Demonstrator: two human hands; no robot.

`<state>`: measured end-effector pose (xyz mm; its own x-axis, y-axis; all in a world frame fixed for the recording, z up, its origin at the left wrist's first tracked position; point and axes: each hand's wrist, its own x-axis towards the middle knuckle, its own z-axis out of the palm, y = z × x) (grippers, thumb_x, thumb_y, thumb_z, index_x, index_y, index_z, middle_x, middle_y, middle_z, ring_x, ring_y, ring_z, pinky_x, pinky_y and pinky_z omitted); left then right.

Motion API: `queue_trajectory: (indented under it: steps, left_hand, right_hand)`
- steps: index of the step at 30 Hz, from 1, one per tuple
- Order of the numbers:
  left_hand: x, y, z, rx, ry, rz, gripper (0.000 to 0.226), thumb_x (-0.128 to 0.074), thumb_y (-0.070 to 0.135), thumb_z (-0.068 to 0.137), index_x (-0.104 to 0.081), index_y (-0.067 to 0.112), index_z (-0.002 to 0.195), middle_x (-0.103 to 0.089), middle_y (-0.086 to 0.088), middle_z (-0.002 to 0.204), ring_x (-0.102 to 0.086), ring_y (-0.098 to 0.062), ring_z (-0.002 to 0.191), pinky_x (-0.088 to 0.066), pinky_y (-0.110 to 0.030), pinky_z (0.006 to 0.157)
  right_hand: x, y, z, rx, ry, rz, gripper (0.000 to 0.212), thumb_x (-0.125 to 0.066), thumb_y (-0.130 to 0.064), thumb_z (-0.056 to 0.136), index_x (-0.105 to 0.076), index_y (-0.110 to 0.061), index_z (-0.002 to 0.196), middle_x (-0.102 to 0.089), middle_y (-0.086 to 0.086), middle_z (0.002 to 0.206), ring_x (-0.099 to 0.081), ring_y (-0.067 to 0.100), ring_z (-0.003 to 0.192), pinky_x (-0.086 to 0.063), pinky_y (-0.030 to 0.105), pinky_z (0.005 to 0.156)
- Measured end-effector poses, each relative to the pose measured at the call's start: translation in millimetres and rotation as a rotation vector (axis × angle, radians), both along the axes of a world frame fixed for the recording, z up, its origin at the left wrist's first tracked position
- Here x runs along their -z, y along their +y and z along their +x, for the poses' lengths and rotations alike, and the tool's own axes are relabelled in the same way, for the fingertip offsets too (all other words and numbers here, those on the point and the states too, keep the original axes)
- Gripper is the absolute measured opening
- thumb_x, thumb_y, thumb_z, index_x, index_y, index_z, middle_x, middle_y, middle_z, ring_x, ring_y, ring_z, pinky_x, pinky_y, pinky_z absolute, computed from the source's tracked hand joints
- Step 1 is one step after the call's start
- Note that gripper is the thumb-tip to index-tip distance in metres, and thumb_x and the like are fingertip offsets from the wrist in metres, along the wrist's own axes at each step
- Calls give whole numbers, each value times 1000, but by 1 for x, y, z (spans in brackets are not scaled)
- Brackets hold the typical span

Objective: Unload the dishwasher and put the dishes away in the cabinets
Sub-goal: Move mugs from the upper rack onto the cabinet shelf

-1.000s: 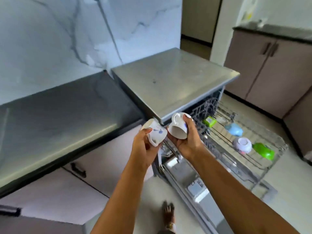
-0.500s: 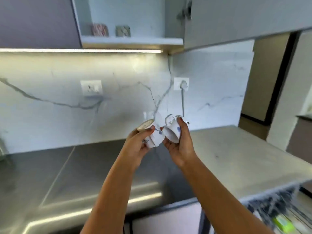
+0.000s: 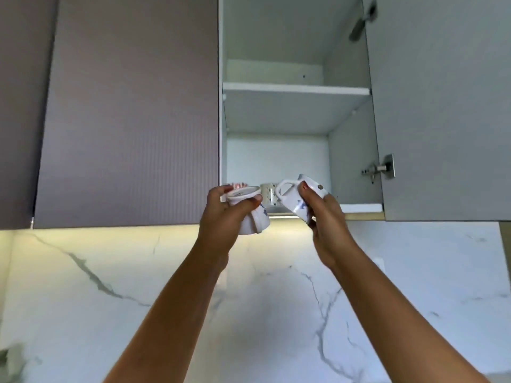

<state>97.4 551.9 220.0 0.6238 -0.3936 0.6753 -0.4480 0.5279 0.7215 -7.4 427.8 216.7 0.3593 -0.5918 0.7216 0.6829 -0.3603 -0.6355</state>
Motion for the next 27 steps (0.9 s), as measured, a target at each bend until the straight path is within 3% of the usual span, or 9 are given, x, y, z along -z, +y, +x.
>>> queue_trajectory:
  steps: [4, 7, 10, 14, 17, 23, 27]
  left_hand:
    - [-30, -21, 27, -44, -39, -11, 53, -70, 32, 81, -34, 47, 117, -54, -3, 120, -58, -25, 105, -49, -38, 91]
    - [-45, -50, 41, -137, -106, 17, 33, -66, 31, 84, -44, 41, 107, -58, -3, 117, -58, -22, 101, -47, -29, 78]
    - [-60, -79, 54, -298, -185, 117, 15, -63, 35, 85, -53, 33, 96, -62, 3, 105, -58, -19, 91, -44, -29, 76]
    - [-77, -114, 73, -462, -270, 237, 19, -59, 41, 84, -55, 31, 100, -61, 4, 96, -59, -19, 83, -42, -26, 68]
    - [-84, -142, 90, -572, -288, 320, 20, -59, 39, 84, -55, 30, 101, -61, 1, 97, -61, -23, 88, -49, -30, 76]
    - [-89, -187, 128, -770, -319, 646, 23, -53, 30, 85, -55, 22, 107, -62, -5, 110, -59, -26, 98, -47, -30, 80]
    - [-94, -196, 147, -770, -304, 765, 37, -53, 34, 89, -52, 16, 121, -56, -10, 126, -52, -29, 115, -44, -32, 95]
  right_hand:
    - [-38, -36, 19, 87, 43, -108, 8, -59, -23, 92, -62, -18, 97, -55, -6, 66, -48, -4, 47, -38, 10, 50]
    - [-54, -64, 37, 128, 149, -170, 12, -59, -26, 92, -61, -14, 87, -55, -1, 67, -48, 4, 52, -38, 15, 52]
    - [-66, -92, 57, 186, 248, -208, 19, -63, -27, 89, -62, -8, 92, -60, 4, 72, -52, 9, 59, -41, 13, 49]
    - [-82, -124, 78, 299, 348, -295, 20, -63, -20, 88, -64, -5, 75, -59, 7, 64, -49, 11, 53, -37, 7, 40]
    - [-94, -151, 94, 322, 451, -303, 17, -68, -19, 84, -65, -4, 76, -59, 8, 63, -47, 10, 48, -35, 9, 38]
    - [-110, -194, 133, 375, 788, -372, 24, -73, -23, 79, -59, -4, 74, -62, 14, 75, -51, 20, 58, -44, 27, 59]
    - [-114, -202, 151, 332, 939, -436, 32, -72, -22, 82, -50, -8, 64, -53, 12, 70, -44, 18, 57, -41, 28, 60]
